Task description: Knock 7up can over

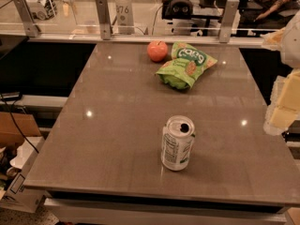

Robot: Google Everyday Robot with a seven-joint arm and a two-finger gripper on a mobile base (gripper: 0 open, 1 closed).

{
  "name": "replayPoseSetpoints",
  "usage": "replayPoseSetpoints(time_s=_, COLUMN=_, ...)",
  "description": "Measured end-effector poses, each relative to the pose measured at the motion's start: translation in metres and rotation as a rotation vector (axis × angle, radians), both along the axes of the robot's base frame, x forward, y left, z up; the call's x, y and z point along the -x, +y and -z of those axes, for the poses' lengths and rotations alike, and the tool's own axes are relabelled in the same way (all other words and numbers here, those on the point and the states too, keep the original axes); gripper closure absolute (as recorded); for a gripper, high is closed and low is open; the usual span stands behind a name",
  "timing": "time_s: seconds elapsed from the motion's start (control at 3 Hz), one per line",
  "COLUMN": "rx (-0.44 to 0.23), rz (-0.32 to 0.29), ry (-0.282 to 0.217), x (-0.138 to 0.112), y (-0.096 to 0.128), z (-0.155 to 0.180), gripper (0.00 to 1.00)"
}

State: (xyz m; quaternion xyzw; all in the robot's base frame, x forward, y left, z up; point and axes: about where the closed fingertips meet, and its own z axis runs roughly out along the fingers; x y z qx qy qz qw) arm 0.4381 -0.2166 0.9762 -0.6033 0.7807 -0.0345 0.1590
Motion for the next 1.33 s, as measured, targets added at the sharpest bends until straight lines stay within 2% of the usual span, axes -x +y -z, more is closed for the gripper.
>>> replayPoseSetpoints(time_s=0.33, rx=0.000, rz=0.000, ry=0.000, x=0.000, y=0.000, z=0.000, gripper=0.00)
replayPoseSetpoints(time_s=0.67, rx=-0.039, rz=-0.009, ry=0.004, x=0.000, y=0.004, z=-0.002, gripper=0.00)
replayPoseSetpoints(time_s=1.0, rx=-0.114, rz=-0.054, ry=-0.009, x=0.009, y=0.021, z=0.003, gripper=0.00)
replayPoseSetpoints(time_s=1.33, rx=-0.204, rz=-0.112, ry=-0.030, x=0.019, y=0.049, z=0.012, gripper=0.00)
